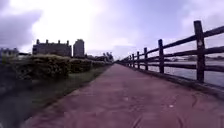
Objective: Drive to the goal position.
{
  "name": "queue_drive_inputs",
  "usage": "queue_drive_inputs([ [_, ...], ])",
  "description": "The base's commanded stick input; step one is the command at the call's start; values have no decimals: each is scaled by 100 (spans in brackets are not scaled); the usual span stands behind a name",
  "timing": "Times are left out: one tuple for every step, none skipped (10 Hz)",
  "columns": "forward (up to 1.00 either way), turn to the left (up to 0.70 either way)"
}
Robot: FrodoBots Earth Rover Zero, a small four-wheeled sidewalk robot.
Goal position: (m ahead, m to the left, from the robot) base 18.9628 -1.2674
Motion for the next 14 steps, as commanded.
queue_drive_inputs([
  [100, 0],
  [100, 0],
  [100, 0],
  [100, 0],
  [100, 0],
  [100, 0],
  [100, 0],
  [100, 0],
  [100, 0],
  [100, 0],
  [100, 0],
  [100, 0],
  [100, 0],
  [100, 0],
])
